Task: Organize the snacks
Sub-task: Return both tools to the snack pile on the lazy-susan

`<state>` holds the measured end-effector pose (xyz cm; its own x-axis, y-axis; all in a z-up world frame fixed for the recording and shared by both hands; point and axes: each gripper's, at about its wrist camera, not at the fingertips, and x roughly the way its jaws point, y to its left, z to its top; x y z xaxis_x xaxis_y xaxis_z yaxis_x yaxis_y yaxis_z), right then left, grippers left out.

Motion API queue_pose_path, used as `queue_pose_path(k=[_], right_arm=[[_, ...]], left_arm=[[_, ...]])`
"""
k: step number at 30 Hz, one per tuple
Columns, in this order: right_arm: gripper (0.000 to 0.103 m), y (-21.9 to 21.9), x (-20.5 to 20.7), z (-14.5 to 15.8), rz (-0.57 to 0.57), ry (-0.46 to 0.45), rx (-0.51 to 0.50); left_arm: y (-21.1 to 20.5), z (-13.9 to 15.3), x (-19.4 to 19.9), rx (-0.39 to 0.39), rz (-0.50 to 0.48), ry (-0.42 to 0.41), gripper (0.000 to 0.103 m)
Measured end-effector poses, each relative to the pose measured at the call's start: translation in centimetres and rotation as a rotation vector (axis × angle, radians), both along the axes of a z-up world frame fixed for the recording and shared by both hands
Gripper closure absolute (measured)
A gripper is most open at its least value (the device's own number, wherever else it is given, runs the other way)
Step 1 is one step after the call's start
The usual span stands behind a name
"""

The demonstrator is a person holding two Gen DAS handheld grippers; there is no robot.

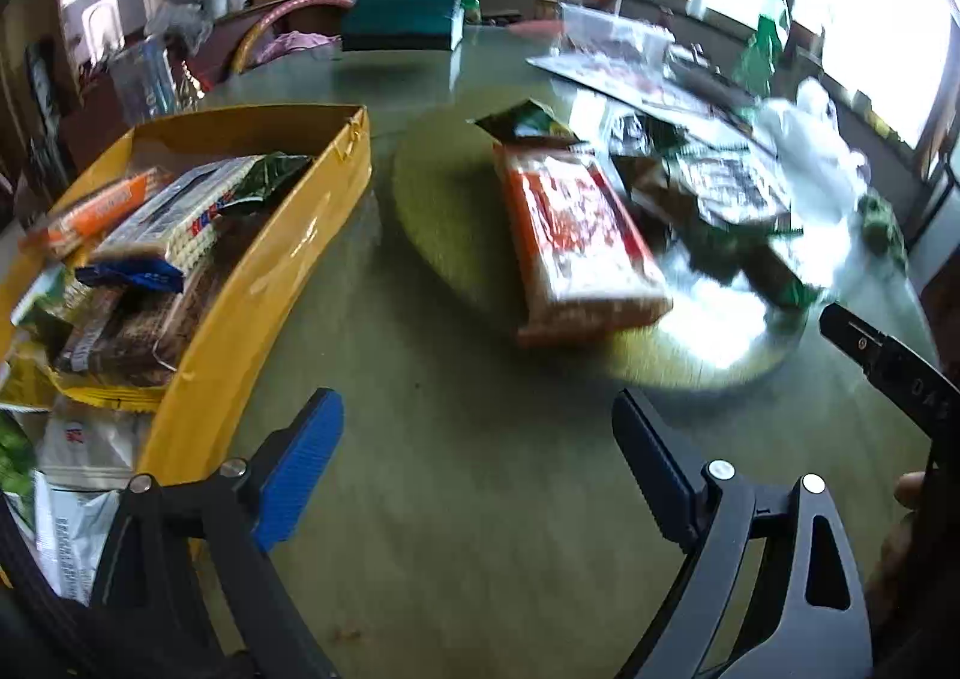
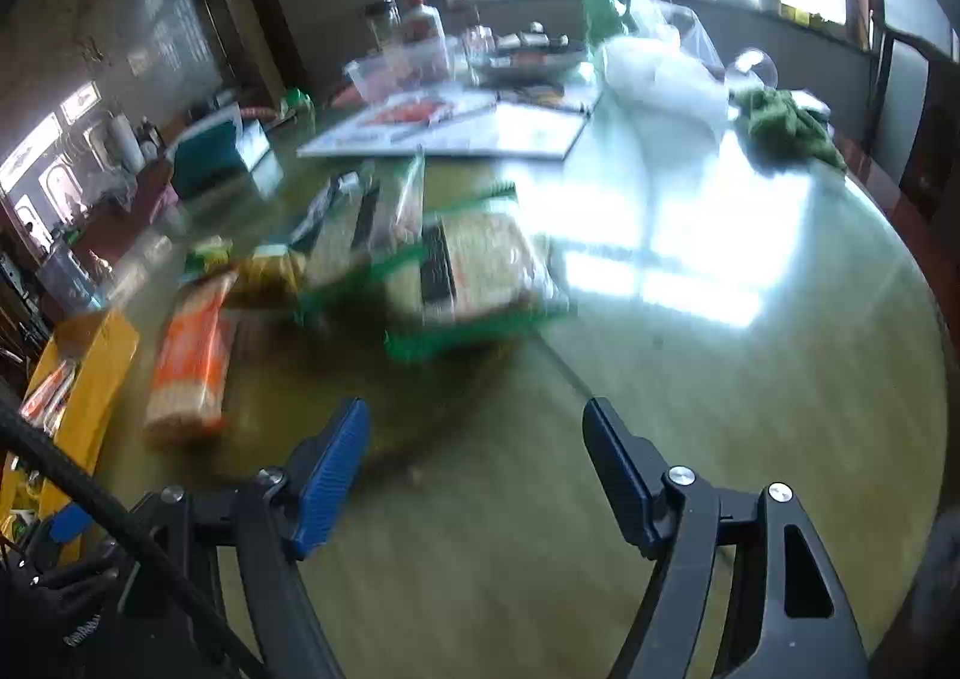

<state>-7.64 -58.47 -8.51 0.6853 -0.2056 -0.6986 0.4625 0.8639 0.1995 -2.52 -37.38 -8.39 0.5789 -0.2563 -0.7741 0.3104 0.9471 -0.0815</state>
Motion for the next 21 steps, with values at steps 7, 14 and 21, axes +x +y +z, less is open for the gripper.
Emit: queue_pose_path(k=[7, 14, 21], right_arm=[[0.03, -0.7, 3.9, 0.5, 0.049, 0.035, -0.131], [0.029, -1.2, 6.5, -0.3, 0.07, 0.099, -0.127], [0.029, -2.8, 7.2, 0.1, 0.028, 0.061, -0.112]], left_arm=[[-0.7, 0.4, 0.8, -0.037, 0.002, -0.009, 0.012], [-1.4, 1.7, 1.6, -0.058, -0.006, -0.034, 0.012], [-2.2, 2.3, 2.7, -0.061, -0.003, -0.015, 0.012]])
